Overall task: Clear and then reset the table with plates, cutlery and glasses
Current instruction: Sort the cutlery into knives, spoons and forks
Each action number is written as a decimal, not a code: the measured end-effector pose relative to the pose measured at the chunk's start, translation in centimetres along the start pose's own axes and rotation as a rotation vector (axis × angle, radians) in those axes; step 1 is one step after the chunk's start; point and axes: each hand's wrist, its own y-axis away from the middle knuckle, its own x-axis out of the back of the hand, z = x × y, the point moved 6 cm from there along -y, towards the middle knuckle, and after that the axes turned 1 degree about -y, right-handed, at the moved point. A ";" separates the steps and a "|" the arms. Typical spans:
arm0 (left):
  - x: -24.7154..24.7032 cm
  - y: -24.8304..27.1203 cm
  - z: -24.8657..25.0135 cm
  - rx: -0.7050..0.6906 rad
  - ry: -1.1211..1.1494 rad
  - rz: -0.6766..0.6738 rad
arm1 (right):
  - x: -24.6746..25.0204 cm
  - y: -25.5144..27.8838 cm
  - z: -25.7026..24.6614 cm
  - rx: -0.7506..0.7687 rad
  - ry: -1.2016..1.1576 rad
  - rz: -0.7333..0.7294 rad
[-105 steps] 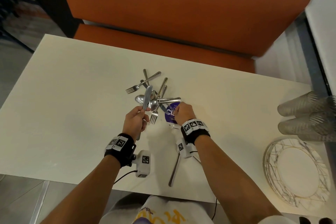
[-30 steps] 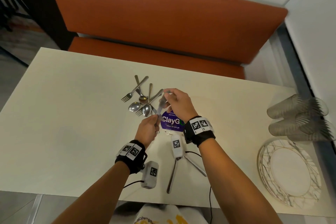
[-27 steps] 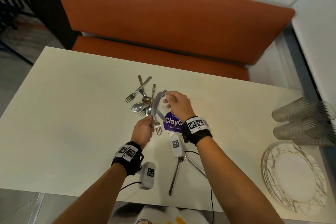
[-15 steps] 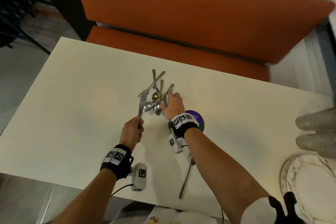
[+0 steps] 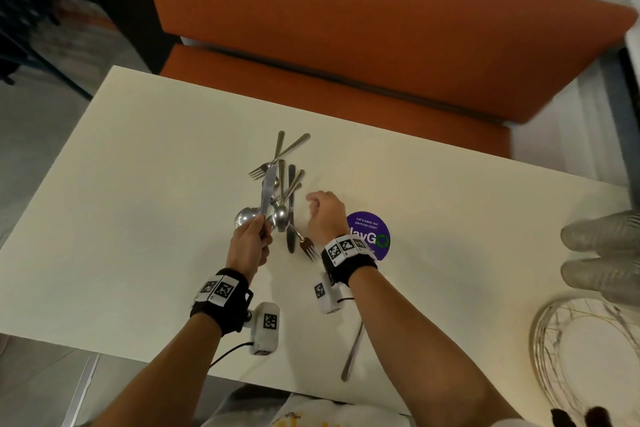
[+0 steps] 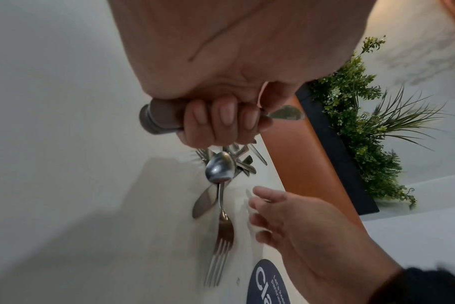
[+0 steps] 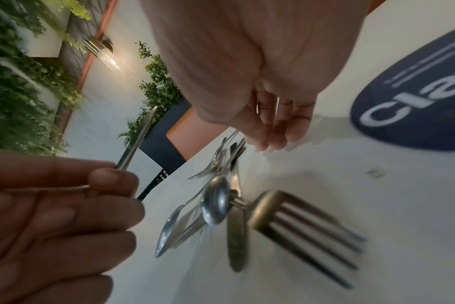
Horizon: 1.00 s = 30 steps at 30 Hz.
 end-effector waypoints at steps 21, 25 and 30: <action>1.1 0.8 -0.3 -0.015 -0.042 -0.016 | -2.5 4.1 0.3 -0.004 0.185 -0.104; 1.7 1.1 -0.4 -0.014 -0.053 -0.006 | -2.6 4.0 0.3 -0.039 0.204 -0.048; 2.5 1.2 -0.7 -0.008 -0.051 0.000 | -3.1 4.6 -0.1 -0.070 0.263 -0.026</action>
